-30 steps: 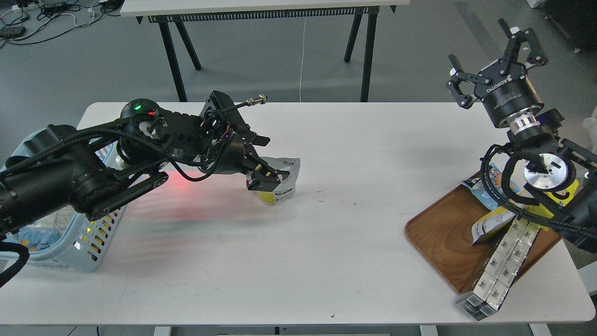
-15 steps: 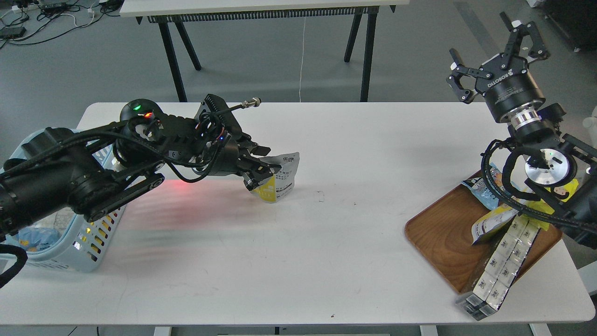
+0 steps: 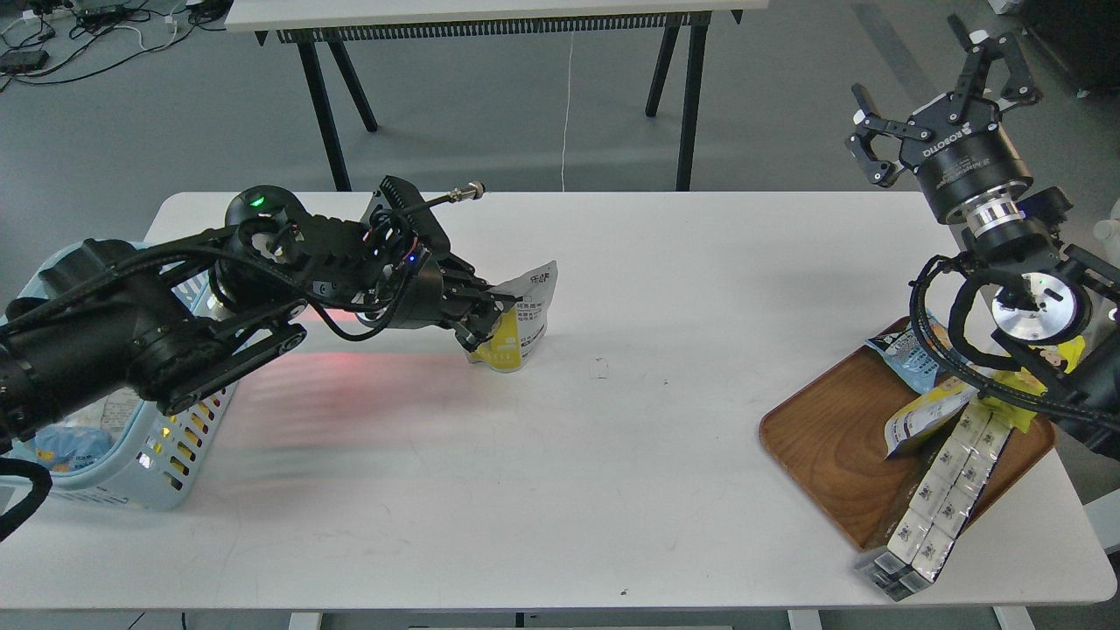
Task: Scan snack and place in basket
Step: 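Lift the packet with the left gripper past the barcode scanner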
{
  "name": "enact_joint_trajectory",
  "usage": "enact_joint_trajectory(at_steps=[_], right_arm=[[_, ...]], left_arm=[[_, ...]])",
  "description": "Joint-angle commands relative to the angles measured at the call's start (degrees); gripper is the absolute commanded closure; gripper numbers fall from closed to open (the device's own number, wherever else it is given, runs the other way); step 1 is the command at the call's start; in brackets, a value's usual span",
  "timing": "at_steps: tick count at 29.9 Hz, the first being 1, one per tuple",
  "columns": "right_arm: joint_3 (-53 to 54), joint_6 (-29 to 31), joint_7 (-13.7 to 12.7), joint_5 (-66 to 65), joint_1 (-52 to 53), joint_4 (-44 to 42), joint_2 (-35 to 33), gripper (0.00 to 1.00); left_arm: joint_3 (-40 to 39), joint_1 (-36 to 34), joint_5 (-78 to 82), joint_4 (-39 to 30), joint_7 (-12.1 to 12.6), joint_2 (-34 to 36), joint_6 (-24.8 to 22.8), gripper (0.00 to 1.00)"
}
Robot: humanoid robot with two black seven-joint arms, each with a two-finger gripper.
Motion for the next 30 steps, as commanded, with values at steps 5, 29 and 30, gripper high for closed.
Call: enact_joint_trajectory(at_steps=[5, 29, 30], right_arm=[[0.42, -0.13, -0.01, 0.08, 2.0, -0.07, -0.2, 0.01], [1.91, 0.05, -0.01, 0.0, 2.35, -0.33, -0.29, 0.01], [2.0, 0.05, -0.01, 0.0, 2.35, -0.33, -0.2, 0.01]], left_arm=[[-1.3, -0.09, 0.0, -1.2, -5.04, 1.69, 0.18, 1.0], [-5.52, 0.18, 0.0, -7.97, -6.24, 23.49, -1.49, 1.0], [-5.52, 0.18, 0.0, -8.06, -6.24, 23.58, -1.49, 1.0]])
